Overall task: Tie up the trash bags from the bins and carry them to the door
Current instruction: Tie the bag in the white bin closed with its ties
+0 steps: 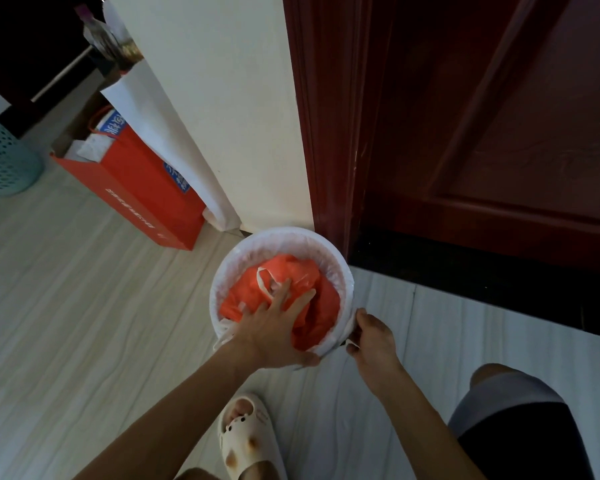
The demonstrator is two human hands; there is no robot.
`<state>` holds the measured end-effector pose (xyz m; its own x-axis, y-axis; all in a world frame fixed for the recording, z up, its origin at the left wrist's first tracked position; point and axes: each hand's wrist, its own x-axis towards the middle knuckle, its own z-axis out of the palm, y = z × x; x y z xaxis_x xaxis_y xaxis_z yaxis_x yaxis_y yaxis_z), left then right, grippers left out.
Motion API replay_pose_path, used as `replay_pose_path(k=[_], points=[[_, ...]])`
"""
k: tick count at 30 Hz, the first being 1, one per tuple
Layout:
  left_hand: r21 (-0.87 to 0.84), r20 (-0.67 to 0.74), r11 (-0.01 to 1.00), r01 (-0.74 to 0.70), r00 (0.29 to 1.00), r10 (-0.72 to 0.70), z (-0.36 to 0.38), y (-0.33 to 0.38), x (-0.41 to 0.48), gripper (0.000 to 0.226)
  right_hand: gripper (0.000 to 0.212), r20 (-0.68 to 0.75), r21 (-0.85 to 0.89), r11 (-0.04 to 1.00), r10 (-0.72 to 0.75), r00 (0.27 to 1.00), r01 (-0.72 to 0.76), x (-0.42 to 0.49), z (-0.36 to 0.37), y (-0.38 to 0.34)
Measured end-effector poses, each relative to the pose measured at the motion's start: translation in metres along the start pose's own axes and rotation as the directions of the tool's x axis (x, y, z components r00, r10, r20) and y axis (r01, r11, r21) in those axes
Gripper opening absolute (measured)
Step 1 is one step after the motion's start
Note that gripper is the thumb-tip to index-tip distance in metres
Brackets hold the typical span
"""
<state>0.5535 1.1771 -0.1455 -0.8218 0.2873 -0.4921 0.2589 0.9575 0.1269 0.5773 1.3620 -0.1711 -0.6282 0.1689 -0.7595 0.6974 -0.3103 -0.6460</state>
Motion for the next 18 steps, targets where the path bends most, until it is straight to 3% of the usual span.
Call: replay_pose_path(k=[4, 8, 10, 14, 16, 18], points=[[0.035, 0.001, 0.999, -0.04, 0.999, 0.04, -0.002, -0.001, 0.006, 0.12, 0.035, -0.014, -0.369, 0.886, -0.308, 0.951, 0.281, -0.01, 0.003, 0.004], [0.033, -0.017, 0.998, -0.044, 0.999, 0.045, 0.001, -0.003, 0.005, 0.115, 0.034, 0.003, -0.589, 0.71, -0.477, 0.879, 0.387, -0.013, 0.022, 0.005], [0.018, -0.001, 1.0, -0.014, 1.0, 0.014, 0.001, -0.002, 0.006, 0.111, 0.034, 0.038, -0.605, 0.694, -0.464, 0.885, 0.39, -0.008, 0.022, -0.003], [0.039, 0.016, 0.999, -0.025, 1.0, 0.024, -0.007, -0.004, 0.016, 0.113, 0.044, 0.082, -0.575, 0.77, -0.283, 0.956, 0.277, 0.007, 0.011, -0.03], [0.042, 0.035, 0.998, -0.037, 0.999, 0.035, -0.011, -0.005, 0.02, 0.121, 0.048, 0.064, -0.634, 0.734, -0.261, 0.963, 0.241, 0.019, 0.009, -0.037], [0.028, 0.044, 0.999, -0.038, 0.998, 0.037, -0.014, -0.003, 0.022, 0.128, 0.033, 0.045, -0.68, 0.689, -0.303, 0.952, 0.251, 0.032, 0.009, -0.045]])
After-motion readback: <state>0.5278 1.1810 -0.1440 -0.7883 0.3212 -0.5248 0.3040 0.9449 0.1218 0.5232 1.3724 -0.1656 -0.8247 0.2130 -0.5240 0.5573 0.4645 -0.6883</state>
